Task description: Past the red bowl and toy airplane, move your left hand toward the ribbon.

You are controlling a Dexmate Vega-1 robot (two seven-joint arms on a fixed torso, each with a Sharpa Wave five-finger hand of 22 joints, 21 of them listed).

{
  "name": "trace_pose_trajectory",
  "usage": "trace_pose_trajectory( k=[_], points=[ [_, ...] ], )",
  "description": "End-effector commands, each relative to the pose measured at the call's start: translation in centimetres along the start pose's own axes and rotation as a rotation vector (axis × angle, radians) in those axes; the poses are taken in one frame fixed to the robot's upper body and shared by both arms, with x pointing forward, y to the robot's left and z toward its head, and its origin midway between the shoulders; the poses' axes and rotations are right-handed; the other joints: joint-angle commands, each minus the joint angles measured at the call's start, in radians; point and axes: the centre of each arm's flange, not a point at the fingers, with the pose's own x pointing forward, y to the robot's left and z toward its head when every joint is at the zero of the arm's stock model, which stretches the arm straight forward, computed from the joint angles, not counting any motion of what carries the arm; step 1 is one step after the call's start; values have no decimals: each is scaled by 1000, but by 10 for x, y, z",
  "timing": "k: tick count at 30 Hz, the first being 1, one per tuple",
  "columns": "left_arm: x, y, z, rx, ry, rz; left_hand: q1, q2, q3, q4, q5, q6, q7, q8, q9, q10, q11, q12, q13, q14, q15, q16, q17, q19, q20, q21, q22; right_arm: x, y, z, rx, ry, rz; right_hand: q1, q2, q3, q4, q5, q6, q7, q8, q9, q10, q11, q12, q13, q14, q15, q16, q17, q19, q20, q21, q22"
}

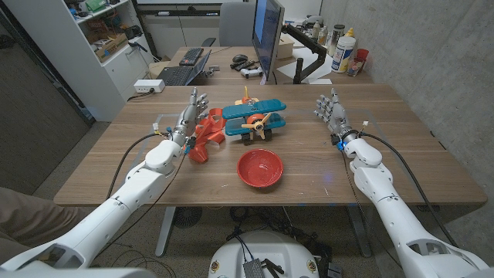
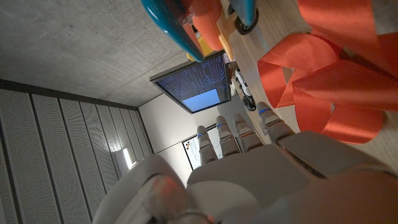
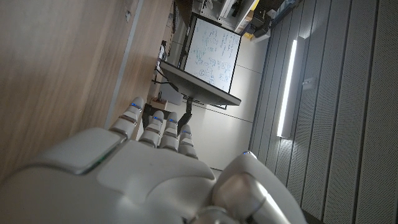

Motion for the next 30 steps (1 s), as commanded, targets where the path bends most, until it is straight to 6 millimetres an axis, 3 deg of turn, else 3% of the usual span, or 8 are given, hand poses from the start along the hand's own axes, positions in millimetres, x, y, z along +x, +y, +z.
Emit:
trace_pose_trajectory(
  k=[1,12,24,30],
  points=[
    [1,-1,6,124,58,11,10,0,-3,-8,4,7,-1,3,3,12,1,6,3,-5,-24,2,3,-5,1,2,5,-3,-3,1,-1,-5,-1,3,13,0,5,8,6,2,6,2,9,-2,3,4,-1,1,4,2,-4,-1,3,2],
    [-2,-2,18,296,108,38,21,0,-1,-13,8,36,2,13,3,43,-8,16,3,2,-33,9,3,3,-3,8,5,-3,-1,0,-10,-3,0,4,14,0,5,8,6,2,6,2,10,-2,3,4,-7,2,2,1,-9,-5,2,2],
    [-5,2,24,330,101,41,29,0,1,-17,11,49,2,16,3,51,-11,17,3,1,-39,10,2,4,-5,9,4,-1,1,0,-13,-2,0,5,16,0,5,8,9,0,7,2,13,-3,4,4,-17,4,0,1,-26,-12,-3,2],
    [-8,0,33,456,98,52,35,-3,-2,-19,15,84,0,24,3,88,-16,27,3,28,-56,20,2,37,-9,21,4,0,3,-1,-21,2,7,5,16,1,5,8,9,0,7,2,12,-2,4,4,-18,3,0,1,-26,-13,-3,2]
  ],
)
